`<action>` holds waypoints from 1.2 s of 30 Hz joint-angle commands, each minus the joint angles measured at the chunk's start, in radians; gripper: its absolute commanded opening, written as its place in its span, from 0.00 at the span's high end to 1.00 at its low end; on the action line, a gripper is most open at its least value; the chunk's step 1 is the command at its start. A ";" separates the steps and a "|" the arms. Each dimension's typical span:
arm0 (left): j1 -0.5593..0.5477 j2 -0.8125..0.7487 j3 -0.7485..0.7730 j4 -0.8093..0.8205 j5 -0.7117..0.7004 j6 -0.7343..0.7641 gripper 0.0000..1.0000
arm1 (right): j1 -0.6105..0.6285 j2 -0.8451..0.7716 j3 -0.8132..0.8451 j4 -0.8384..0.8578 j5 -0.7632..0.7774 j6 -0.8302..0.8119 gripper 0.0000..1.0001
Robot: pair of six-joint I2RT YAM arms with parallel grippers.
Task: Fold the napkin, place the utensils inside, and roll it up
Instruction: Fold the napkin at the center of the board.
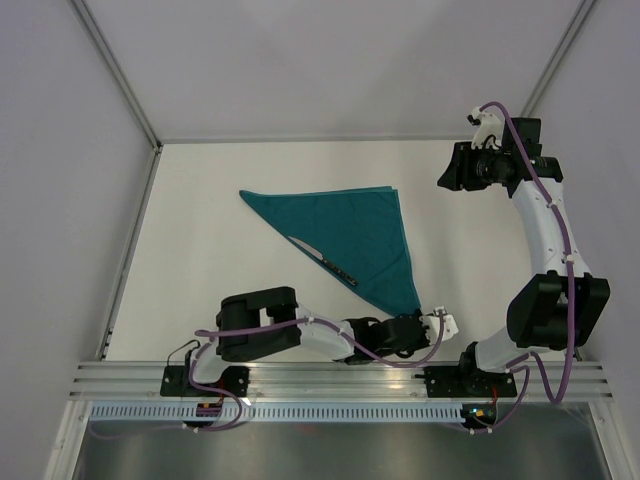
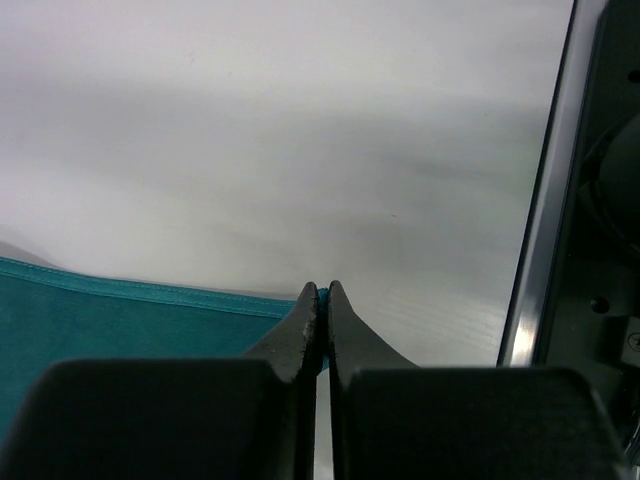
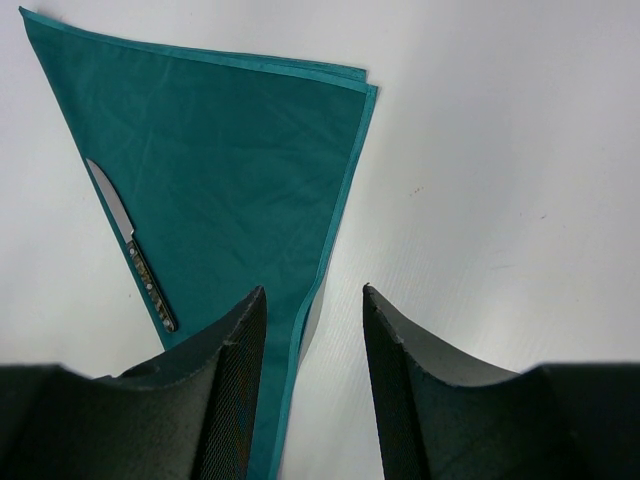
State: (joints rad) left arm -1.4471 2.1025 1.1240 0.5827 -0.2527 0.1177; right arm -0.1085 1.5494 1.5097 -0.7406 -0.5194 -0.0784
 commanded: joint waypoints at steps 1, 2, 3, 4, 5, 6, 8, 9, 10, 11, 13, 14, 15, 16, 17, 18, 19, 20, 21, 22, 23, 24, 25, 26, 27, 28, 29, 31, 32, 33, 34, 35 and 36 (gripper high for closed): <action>0.039 -0.093 -0.015 0.072 0.013 -0.107 0.98 | -0.003 -0.018 0.000 0.027 -0.019 -0.001 0.50; 0.048 -0.102 -0.018 0.075 0.016 -0.148 0.98 | -0.003 -0.018 0.000 0.027 -0.018 -0.001 0.50; 0.066 -0.108 -0.029 0.081 0.018 -0.182 0.98 | -0.003 -0.018 0.000 0.027 -0.018 -0.001 0.50; 0.077 -0.125 -0.033 0.085 0.015 -0.199 0.98 | -0.003 -0.018 0.000 0.027 -0.018 -0.001 0.50; 0.088 -0.133 -0.038 0.086 0.015 -0.219 0.98 | -0.003 -0.017 0.000 0.027 -0.018 -0.003 0.50; 0.112 -0.144 -0.052 0.089 0.010 -0.260 0.98 | -0.003 -0.017 0.000 0.029 -0.018 -0.003 0.50; 0.142 -0.177 -0.072 0.109 -0.006 -0.330 0.98 | -0.003 -0.014 0.000 0.027 -0.016 -0.004 0.50; 0.177 -0.191 -0.094 0.114 -0.010 -0.357 0.98 | -0.003 -0.011 0.000 0.026 -0.016 -0.006 0.50; 0.197 -0.205 -0.108 0.121 -0.026 -0.384 0.98 | -0.003 -0.009 0.000 0.024 -0.014 -0.006 0.50; 0.239 -0.238 -0.124 0.123 -0.036 -0.436 0.98 | -0.003 -0.009 0.001 0.024 -0.014 -0.006 0.50; 0.286 -0.271 -0.177 0.132 -0.062 -0.487 0.98 | -0.005 -0.005 0.003 0.023 -0.014 -0.008 0.50; 0.331 -0.309 -0.197 0.131 -0.075 -0.533 0.98 | -0.003 -0.005 0.003 0.021 -0.014 -0.008 0.50; 0.355 -0.327 -0.237 0.131 -0.085 -0.555 0.98 | -0.005 -0.003 0.003 0.023 -0.014 -0.008 0.50; 0.379 -0.346 -0.257 0.129 -0.101 -0.575 0.98 | -0.003 -0.002 0.003 0.023 -0.016 -0.008 0.50; 0.422 -0.380 -0.286 0.108 -0.118 -0.614 0.98 | -0.003 -0.003 0.003 0.023 -0.017 -0.009 0.50; 0.444 -0.398 -0.300 0.098 -0.138 -0.630 0.98 | -0.003 0.000 0.003 0.023 -0.018 -0.009 0.50; 0.482 -0.412 -0.314 0.085 -0.148 -0.654 0.98 | -0.003 0.001 0.004 0.021 -0.021 -0.008 0.50; 0.499 -0.438 -0.337 0.074 -0.157 -0.665 0.98 | -0.003 0.003 0.004 0.021 -0.021 -0.009 0.51; 0.516 -0.447 -0.345 0.062 -0.167 -0.677 0.98 | -0.002 0.005 0.004 0.021 -0.022 -0.008 0.50; 0.551 -0.455 -0.352 0.051 -0.181 -0.702 0.98 | -0.003 0.005 0.004 0.021 -0.024 -0.008 0.50; 0.568 -0.461 -0.362 0.020 -0.181 -0.717 0.98 | -0.003 0.006 0.006 0.021 -0.024 -0.008 0.50; 0.585 -0.470 -0.366 0.017 -0.175 -0.727 0.98 | -0.003 0.006 0.006 0.020 -0.024 -0.008 0.50; 0.611 -0.475 -0.374 0.014 -0.175 -0.737 0.98 | -0.002 0.006 0.006 0.020 -0.025 -0.009 0.50; 0.622 -0.478 -0.380 0.002 -0.177 -0.740 0.98 | -0.003 0.006 0.006 0.018 -0.025 -0.009 0.50; 0.634 -0.481 -0.380 -0.010 -0.177 -0.747 0.98 | -0.002 0.008 0.006 0.018 -0.025 -0.011 0.50; 0.645 -0.481 -0.380 -0.020 -0.174 -0.753 0.98 | -0.003 0.008 0.006 0.017 -0.025 -0.011 0.50; 0.668 -0.481 -0.382 -0.029 -0.174 -0.763 0.98 | -0.003 0.009 0.004 0.017 -0.025 -0.012 0.50; 0.704 -0.481 -0.386 -0.047 -0.166 -0.783 0.98 | -0.002 0.008 0.004 0.015 -0.025 -0.012 0.50; 0.717 -0.480 -0.389 -0.052 -0.158 -0.791 0.98 | -0.002 0.011 0.004 0.015 -0.028 -0.014 0.50; 0.728 -0.481 -0.395 -0.046 -0.146 -0.797 0.98 | 0.000 0.012 0.004 0.015 -0.028 -0.014 0.50; 0.747 -0.481 -0.401 -0.044 -0.142 -0.802 0.98 | -0.002 0.012 0.004 0.015 -0.028 -0.014 0.50; 0.757 -0.481 -0.402 -0.047 -0.137 -0.806 0.98 | 0.001 0.014 0.004 0.015 -0.028 -0.014 0.50; 0.766 -0.478 -0.403 -0.052 -0.125 -0.806 0.98 | 0.001 0.014 0.004 0.015 -0.027 -0.014 0.50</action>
State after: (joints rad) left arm -0.7105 1.6573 0.7322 0.5354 -0.3977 -0.6266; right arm -0.1085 1.5536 1.5097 -0.7410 -0.5228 -0.0822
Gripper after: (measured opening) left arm 0.036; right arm 0.499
